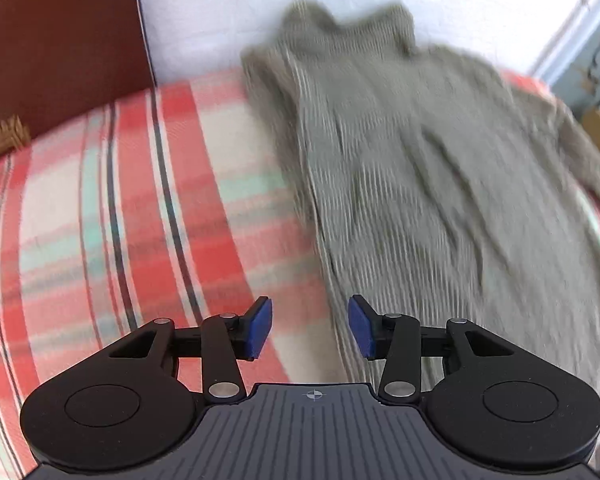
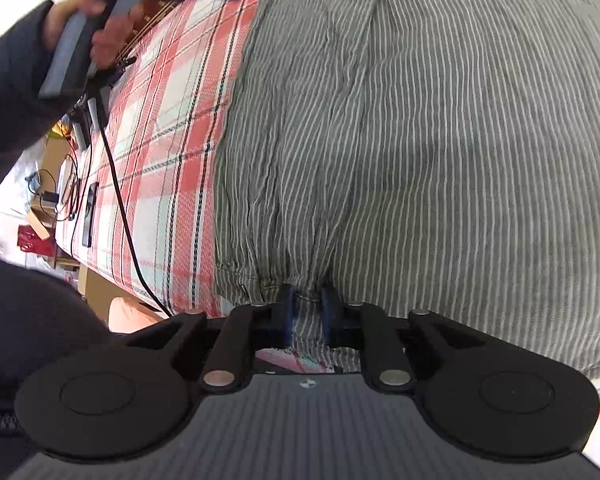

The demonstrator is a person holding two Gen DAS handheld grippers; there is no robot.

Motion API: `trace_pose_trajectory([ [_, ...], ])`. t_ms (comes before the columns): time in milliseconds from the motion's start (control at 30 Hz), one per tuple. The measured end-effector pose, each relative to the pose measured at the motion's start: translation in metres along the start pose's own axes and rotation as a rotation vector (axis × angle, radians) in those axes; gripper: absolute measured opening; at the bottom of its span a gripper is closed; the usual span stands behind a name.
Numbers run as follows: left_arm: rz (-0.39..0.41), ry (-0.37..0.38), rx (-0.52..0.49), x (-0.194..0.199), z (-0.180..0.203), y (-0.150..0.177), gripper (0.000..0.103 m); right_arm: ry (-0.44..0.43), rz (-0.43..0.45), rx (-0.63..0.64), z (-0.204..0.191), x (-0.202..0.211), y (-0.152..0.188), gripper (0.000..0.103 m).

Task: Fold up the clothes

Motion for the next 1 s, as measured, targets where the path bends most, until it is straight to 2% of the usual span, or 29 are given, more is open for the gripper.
trace_pose_trajectory([
  [100,0.065,-0.013,-0.001,-0.002,-0.002,-0.033,0.059,-0.037,0.097,-0.031,0.002,0.025,-0.017,0.026],
  [167,0.079,-0.017,0.011,-0.013,-0.003,-0.058,0.059,-0.053,0.155,-0.049,0.006,0.040,-0.029,0.028],
  [333,0.078,-0.038,0.057,-0.051,-0.001,-0.100,0.059,-0.011,0.172,-0.009,0.010,0.042,-0.059,0.028],
  [433,0.057,-0.049,0.071,-0.072,0.000,-0.115,0.058,-0.017,0.162,-0.004,0.013,0.036,-0.067,0.028],
  [467,0.052,-0.034,0.079,-0.076,0.000,-0.119,0.055,-0.021,0.159,-0.007,0.014,0.034,-0.069,0.028],
  [500,0.045,-0.013,0.089,-0.081,-0.001,-0.123,0.013,-0.025,0.155,-0.011,0.015,0.031,-0.071,0.028],
  [533,0.032,0.040,0.110,-0.086,-0.003,-0.124,0.000,-0.028,0.151,-0.017,0.014,0.027,-0.072,0.028],
  [633,0.068,0.212,0.205,-0.090,-0.014,-0.124,0.000,-0.043,0.159,-0.033,0.018,0.025,-0.075,0.028],
  [667,0.075,0.245,0.236,-0.092,-0.018,-0.123,0.000,-0.049,0.164,-0.038,0.020,0.025,-0.076,0.028],
  [833,0.057,0.198,0.242,-0.114,-0.031,-0.108,0.000,-0.053,0.206,-0.035,0.026,0.024,-0.099,0.028],
  [933,0.064,0.215,0.268,-0.121,-0.037,-0.104,0.000,-0.046,0.233,-0.003,0.026,0.021,-0.122,0.028],
  [1000,0.074,0.217,0.270,-0.124,-0.037,-0.106,0.006,-0.038,0.249,0.023,0.026,0.019,-0.139,0.029],
])
Point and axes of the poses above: each gripper's, at about its wrist camera, not at the fingertips, and x roughly against the way its jaws point, z to its right, y to its underside, the point moved 4 cm from there along -x, roughly the way its jaws point, and after that the axes turned 6 degrees about -y, right-handed, at the moved point
